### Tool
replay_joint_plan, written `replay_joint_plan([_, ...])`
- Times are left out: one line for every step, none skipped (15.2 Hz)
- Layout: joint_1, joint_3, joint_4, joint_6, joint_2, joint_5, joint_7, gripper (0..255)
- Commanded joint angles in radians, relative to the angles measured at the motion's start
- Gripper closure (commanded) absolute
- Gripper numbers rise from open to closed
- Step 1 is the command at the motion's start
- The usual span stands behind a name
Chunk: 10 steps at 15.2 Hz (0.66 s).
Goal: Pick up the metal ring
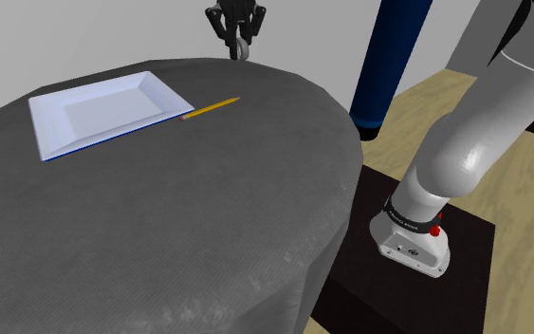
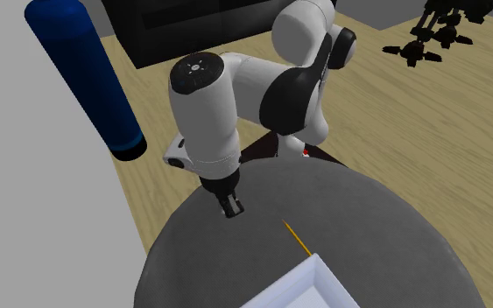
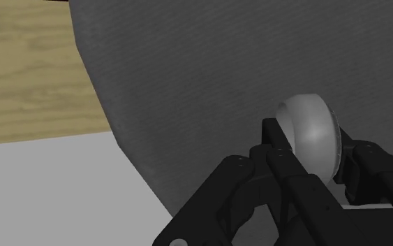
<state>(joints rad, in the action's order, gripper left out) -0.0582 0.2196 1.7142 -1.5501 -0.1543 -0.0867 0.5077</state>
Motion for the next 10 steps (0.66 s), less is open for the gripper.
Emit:
replay_joint_plan([0.000,0.000,-0.034,0.027,0.007,0.001,0.002,255])
replay_joint_plan([0.001,0.000,-0.053,0.042,0.012,0.002,0.003,255])
replay_joint_plan([0.001,0.000,-0.072,0.056,0.016,0.003,0.004,255])
replay_joint_plan([0.001,0.000,-0.091,0.070,0.021,0.004,0.006,255])
replay_joint_plan([0.001,0.001,-0.111,0.085,0.027,0.005,0.008,255])
replay_joint_plan([0.000,0.001,-0.131,0.099,0.032,0.006,0.009,255])
replay_joint_plan([0.000,0.001,-0.152,0.114,0.038,0.007,0.011,255])
replay_joint_plan([0.000,0.002,-0.173,0.129,0.044,0.008,0.013,255])
replay_joint_plan([0.000,0.002,-0.175,0.131,0.045,0.009,0.013,255])
replay_joint_plan([0.000,0.002,-0.176,0.131,0.045,0.009,0.013,255])
